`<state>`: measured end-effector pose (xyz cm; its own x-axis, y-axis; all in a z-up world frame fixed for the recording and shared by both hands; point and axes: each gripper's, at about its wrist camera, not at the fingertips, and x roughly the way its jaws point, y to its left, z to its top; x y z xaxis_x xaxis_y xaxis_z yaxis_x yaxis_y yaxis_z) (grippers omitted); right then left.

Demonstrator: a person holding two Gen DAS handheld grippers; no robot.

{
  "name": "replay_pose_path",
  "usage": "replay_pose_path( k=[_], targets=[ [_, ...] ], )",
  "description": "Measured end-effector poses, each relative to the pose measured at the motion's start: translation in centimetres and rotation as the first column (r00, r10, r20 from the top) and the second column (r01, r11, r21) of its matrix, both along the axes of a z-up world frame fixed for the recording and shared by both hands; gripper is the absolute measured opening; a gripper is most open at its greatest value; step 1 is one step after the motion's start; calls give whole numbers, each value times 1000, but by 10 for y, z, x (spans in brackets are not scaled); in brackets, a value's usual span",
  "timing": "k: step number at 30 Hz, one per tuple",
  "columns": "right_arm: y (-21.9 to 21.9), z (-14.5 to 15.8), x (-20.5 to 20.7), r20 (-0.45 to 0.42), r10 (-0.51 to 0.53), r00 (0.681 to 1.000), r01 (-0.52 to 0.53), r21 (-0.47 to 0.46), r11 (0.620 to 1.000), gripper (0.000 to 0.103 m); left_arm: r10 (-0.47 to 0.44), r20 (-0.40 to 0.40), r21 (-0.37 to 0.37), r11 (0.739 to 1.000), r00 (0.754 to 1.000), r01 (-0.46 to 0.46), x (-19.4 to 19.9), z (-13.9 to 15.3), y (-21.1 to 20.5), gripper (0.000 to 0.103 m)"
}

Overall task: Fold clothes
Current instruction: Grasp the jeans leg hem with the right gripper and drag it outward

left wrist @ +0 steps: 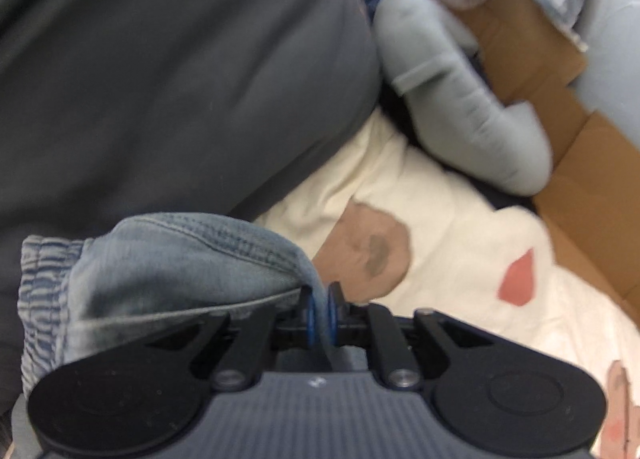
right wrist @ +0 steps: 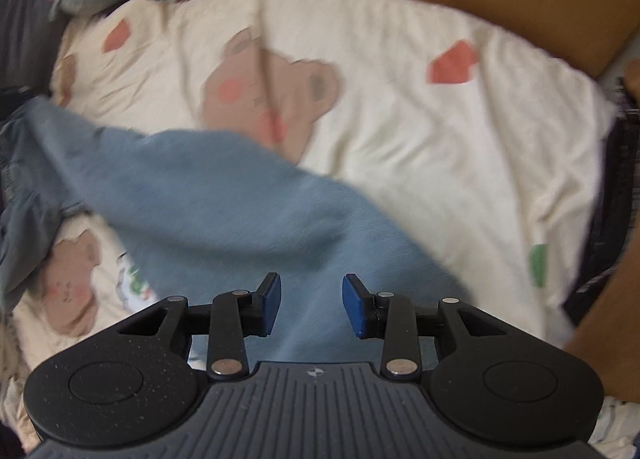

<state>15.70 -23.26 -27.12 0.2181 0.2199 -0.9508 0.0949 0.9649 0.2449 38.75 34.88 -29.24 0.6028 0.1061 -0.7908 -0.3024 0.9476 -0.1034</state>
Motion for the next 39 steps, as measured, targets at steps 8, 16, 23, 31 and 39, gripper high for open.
replay_pose_path(
  k=[8,16,23,31,39],
  targets=[
    [61,-18,-2,-20,172,985,-171,48,984,48,-36,26,-7,999,999,36,-6,9,-6,62],
    [105,-50,-20,-5,340,940,-339,76,938,55,-102,57,-63,992,993,106,-42,36,-7,63],
    [126,-69,-32,3,446,895,-446,-1,895,57,-94,46,-72,993,994,97,-114,51,1,63],
    [138,-81,-43,22,525,851,-518,-123,846,57,44,31,-86,995,999,-42,-208,54,25,64],
    [134,-85,-44,25,555,831,-546,-153,824,25,189,-36,-97,977,981,-192,-305,34,35,64]
  ],
)
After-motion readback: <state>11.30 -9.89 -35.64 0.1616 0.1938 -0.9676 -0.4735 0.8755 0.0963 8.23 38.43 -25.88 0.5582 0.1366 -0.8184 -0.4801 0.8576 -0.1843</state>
